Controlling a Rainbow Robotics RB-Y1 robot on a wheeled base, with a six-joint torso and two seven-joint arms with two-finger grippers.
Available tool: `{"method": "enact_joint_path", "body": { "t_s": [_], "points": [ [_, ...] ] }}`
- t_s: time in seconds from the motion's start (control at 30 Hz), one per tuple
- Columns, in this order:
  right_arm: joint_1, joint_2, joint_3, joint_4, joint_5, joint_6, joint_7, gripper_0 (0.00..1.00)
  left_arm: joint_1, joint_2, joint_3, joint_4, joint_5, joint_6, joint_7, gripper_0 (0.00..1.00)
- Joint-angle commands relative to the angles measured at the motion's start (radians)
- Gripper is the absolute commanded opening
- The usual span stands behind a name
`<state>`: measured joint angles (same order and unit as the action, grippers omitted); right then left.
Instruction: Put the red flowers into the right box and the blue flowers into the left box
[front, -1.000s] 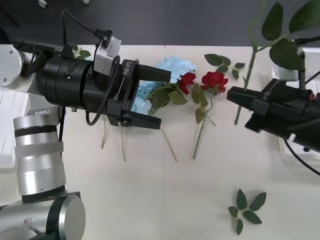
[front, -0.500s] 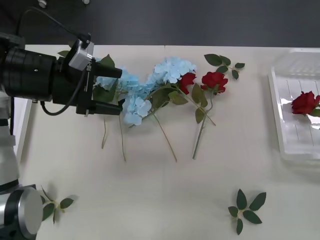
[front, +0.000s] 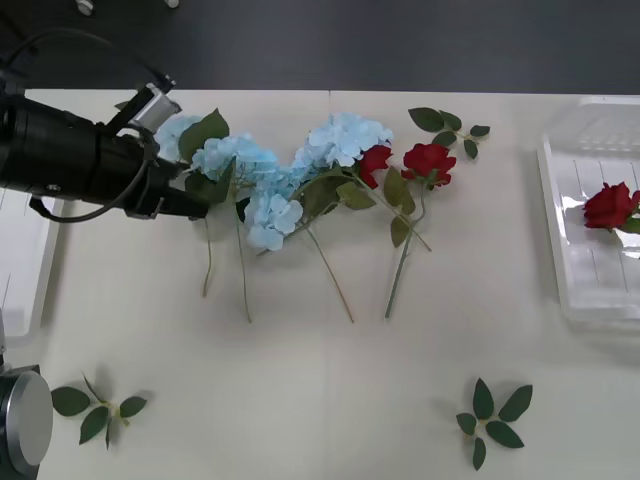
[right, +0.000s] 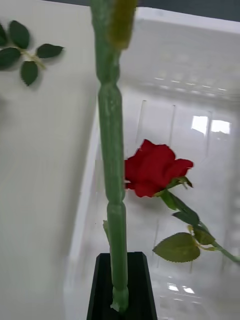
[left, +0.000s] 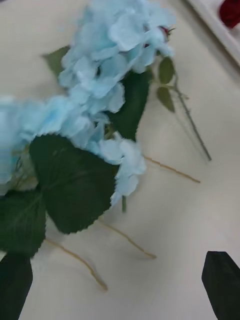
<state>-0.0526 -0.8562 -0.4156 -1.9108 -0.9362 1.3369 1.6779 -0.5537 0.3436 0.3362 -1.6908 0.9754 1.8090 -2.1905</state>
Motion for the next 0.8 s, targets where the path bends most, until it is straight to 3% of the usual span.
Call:
{"method": "enact_joint_path", "body": {
  "t_s": [0.03, 0.2, 0.8],
  "points": [
    [-0.016, -0.046, 0.047, -0.004, 0.146, -0.005, -0.122, 0.0, 0.012, 0.006, -0.025, -0.02, -0.11, -0.014, 0.129, 1.0],
    [-0.026, -0.053, 0.146, 0.023, 0.28, 0.019, -0.193, 0.0, 0.024, 0.006, -0.039, -0.018, -0.204, -0.027, 0.225, 1.0],
    [-0.096, -0.057, 0.265, 0.239, 0.372, -0.044, -0.216, 0.0, 0.153, -0.064, -0.125, -0.017, -0.391, -0.252, 0.316, 1.0]
  ]
}}
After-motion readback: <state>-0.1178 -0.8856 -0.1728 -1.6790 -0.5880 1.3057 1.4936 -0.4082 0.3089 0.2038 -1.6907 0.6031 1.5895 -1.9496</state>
